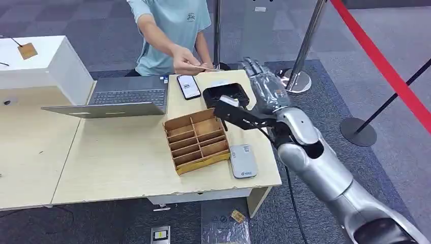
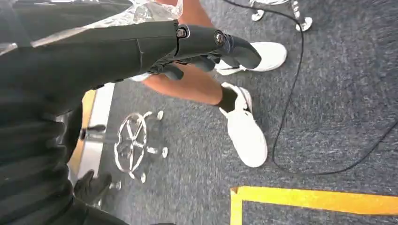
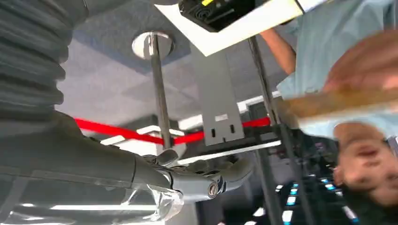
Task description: Pass the card to the sensor for recognition and then transmit it.
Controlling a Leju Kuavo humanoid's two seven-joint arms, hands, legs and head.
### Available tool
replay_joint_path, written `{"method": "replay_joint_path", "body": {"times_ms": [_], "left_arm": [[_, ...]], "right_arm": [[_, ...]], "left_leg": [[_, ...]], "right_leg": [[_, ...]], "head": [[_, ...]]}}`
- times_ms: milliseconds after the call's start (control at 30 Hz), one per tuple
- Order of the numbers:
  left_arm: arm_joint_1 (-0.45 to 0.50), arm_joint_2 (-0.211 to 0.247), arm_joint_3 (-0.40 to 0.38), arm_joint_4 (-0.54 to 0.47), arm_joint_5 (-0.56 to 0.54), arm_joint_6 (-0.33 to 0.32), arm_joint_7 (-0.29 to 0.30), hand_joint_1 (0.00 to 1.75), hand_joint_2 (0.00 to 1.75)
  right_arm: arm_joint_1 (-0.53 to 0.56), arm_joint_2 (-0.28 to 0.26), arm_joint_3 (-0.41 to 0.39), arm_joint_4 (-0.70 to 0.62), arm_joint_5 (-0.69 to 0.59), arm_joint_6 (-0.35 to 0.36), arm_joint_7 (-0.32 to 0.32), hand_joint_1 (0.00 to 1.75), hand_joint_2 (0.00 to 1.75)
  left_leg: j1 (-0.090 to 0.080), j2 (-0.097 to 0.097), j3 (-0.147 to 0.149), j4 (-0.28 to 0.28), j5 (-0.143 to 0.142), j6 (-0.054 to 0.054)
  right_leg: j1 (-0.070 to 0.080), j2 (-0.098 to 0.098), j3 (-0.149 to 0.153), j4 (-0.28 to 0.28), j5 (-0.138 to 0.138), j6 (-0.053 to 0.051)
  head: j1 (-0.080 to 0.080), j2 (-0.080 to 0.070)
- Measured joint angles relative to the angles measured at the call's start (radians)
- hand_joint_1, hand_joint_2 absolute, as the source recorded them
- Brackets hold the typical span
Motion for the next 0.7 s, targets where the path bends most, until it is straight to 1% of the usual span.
{"method": "replay_joint_path", "body": {"times_ms": [133, 267, 333, 367, 433, 467, 533, 600, 700], "left_arm": [[0.000, 0.000, -0.006, 0.002, -0.008, 0.000, -0.009, 0.00, 1.75], [0.000, 0.000, -0.026, 0.003, -0.022, 0.002, -0.009, 0.00, 1.75], [0.001, -0.001, -0.032, 0.003, -0.029, 0.001, -0.006, 0.00, 1.75], [0.001, -0.002, -0.035, 0.003, -0.031, 0.000, -0.002, 0.00, 1.75], [0.001, -0.003, -0.044, 0.003, -0.031, -0.001, 0.003, 0.00, 1.75], [0.001, -0.003, -0.050, 0.004, -0.031, -0.003, 0.004, 0.00, 1.75], [0.001, -0.003, -0.054, 0.005, -0.024, -0.003, -0.002, 0.00, 1.75], [0.000, -0.003, -0.054, 0.005, -0.010, -0.004, -0.017, 0.00, 1.75], [-0.007, 0.000, -0.054, 0.006, 0.005, -0.008, -0.015, 0.00, 1.75]], "right_arm": [[0.001, 0.000, 0.033, -0.006, 0.067, -0.002, -0.005, 0.00, 1.75], [0.016, -0.005, 0.071, -0.039, 0.162, -0.001, -0.005, 0.00, 1.75], [0.026, -0.007, 0.081, -0.056, 0.189, 0.006, -0.005, 0.00, 1.75], [0.029, -0.010, 0.085, -0.062, 0.195, 0.010, -0.005, 0.00, 0.00], [0.032, -0.011, 0.093, -0.071, 0.201, 0.016, -0.005, 0.00, 0.00], [0.032, -0.011, 0.097, -0.072, 0.202, 0.018, -0.008, 0.00, 1.75], [0.026, -0.006, 0.106, -0.072, 0.205, 0.018, -0.031, 0.00, 1.75], [-0.002, 0.025, 0.125, -0.043, 0.204, 0.011, -0.065, 0.00, 1.75], [-0.039, 0.078, 0.151, 0.008, 0.198, -0.001, -0.094, 0.00, 1.75]], "left_leg": [[0.000, 0.001, 0.000, 0.000, 0.000, 0.000], [0.000, 0.001, 0.000, 0.000, 0.000, 0.000], [0.000, 0.001, 0.000, 0.000, 0.000, 0.000], [0.000, 0.001, 0.000, 0.000, 0.000, 0.000], [0.000, 0.001, 0.000, 0.000, 0.000, 0.000], [0.000, 0.001, -0.001, 0.000, 0.000, 0.000], [0.000, 0.001, -0.002, 0.000, 0.000, 0.000], [0.000, 0.003, -0.001, 0.000, 0.000, 0.000], [0.001, 0.002, -0.002, 0.000, 0.001, -0.001]], "right_leg": [[0.000, 0.000, 0.000, 0.000, 0.000, 0.000], [0.000, 0.000, -0.001, -0.001, 0.000, 0.000], [0.000, 0.000, -0.001, -0.001, 0.000, 0.000], [0.000, 0.000, -0.001, -0.001, 0.000, 0.000], [0.000, 0.001, -0.001, -0.001, 0.000, 0.000], [0.000, 0.001, -0.001, 0.000, 0.000, 0.000], [0.000, 0.001, -0.001, 0.000, 0.000, 0.000], [0.000, 0.001, -0.002, 0.001, 0.001, -0.001], [0.000, 0.001, -0.002, 0.001, 0.001, -0.001]], "head": [[0.000, 0.000], [0.000, 0.000], [0.000, 0.000], [0.000, 0.000], [0.000, 0.000], [0.000, 0.000], [0.000, 0.000], [0.000, 0.000], [0.000, 0.000]]}}
